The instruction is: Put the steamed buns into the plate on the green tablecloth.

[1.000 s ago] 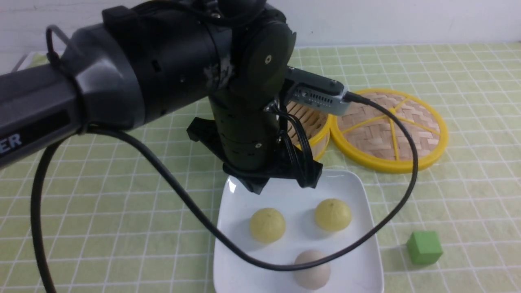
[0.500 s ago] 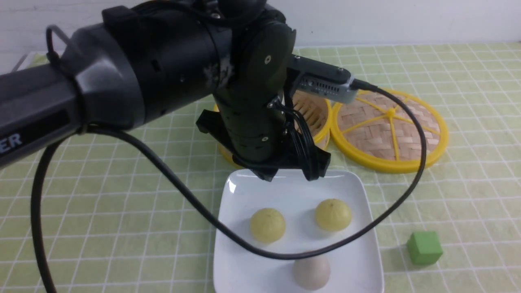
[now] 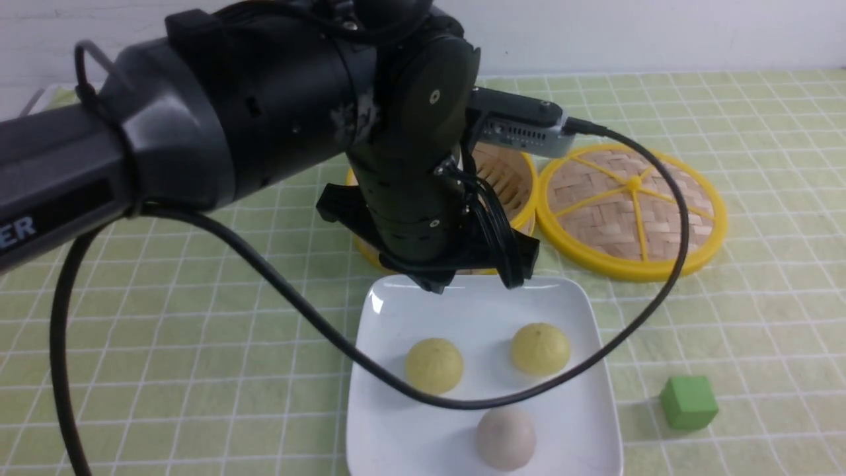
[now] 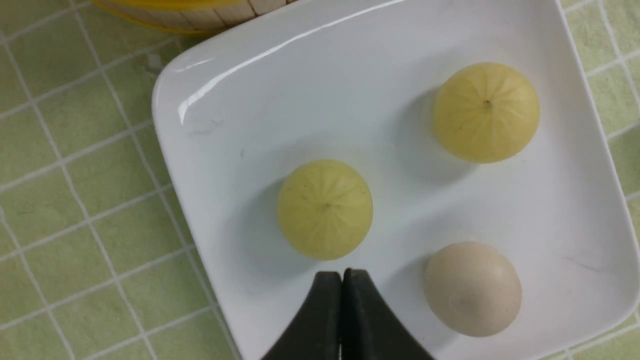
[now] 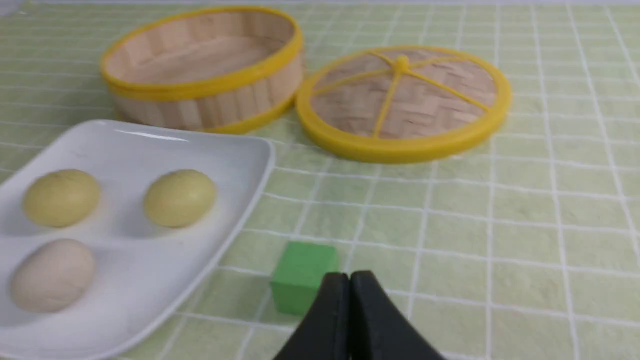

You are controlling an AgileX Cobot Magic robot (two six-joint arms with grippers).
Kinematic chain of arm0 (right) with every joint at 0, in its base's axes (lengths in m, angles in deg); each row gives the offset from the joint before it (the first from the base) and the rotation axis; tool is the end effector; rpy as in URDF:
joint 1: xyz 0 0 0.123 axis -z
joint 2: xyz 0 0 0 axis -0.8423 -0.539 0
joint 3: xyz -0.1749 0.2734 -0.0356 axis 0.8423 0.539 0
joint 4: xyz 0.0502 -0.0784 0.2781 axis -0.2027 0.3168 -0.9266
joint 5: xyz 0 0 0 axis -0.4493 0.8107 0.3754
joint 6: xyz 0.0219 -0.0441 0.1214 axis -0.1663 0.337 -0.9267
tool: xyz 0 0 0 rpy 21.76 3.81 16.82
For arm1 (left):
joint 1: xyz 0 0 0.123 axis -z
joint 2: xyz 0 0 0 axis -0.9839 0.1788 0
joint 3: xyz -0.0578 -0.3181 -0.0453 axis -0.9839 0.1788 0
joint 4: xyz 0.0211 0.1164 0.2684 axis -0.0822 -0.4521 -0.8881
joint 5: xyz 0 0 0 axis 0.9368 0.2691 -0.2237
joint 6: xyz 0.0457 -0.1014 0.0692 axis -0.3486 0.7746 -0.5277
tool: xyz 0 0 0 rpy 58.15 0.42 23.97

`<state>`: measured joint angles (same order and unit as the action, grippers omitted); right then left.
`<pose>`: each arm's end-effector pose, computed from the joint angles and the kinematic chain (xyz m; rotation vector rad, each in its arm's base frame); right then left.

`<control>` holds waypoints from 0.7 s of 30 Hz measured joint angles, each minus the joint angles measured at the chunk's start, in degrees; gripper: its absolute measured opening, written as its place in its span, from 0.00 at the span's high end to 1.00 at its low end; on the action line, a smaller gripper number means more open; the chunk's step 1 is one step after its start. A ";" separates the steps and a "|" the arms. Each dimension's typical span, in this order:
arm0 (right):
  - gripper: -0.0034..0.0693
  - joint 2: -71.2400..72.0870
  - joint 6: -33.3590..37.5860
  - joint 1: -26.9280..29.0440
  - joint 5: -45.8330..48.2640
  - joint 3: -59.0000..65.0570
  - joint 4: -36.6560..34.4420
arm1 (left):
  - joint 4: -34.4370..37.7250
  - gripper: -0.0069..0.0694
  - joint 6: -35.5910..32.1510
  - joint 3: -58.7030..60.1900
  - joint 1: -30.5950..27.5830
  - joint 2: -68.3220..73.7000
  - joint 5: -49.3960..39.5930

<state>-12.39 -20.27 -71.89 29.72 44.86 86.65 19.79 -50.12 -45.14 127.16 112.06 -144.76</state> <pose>0.0824 0.0214 0.1923 -0.1133 1.8670 0.2663 0.2999 -0.2988 0.3165 0.5886 2.6644 -0.1449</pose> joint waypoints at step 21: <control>0.91 0.03 0.00 8.69 -3.95 5.93 0.00 | -12.87 0.88 -2.05 5.12 0.00 -29.15 -7.65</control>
<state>-12.37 -20.27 -63.21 25.77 50.79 86.65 6.92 -52.18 -40.02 127.16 82.90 -152.42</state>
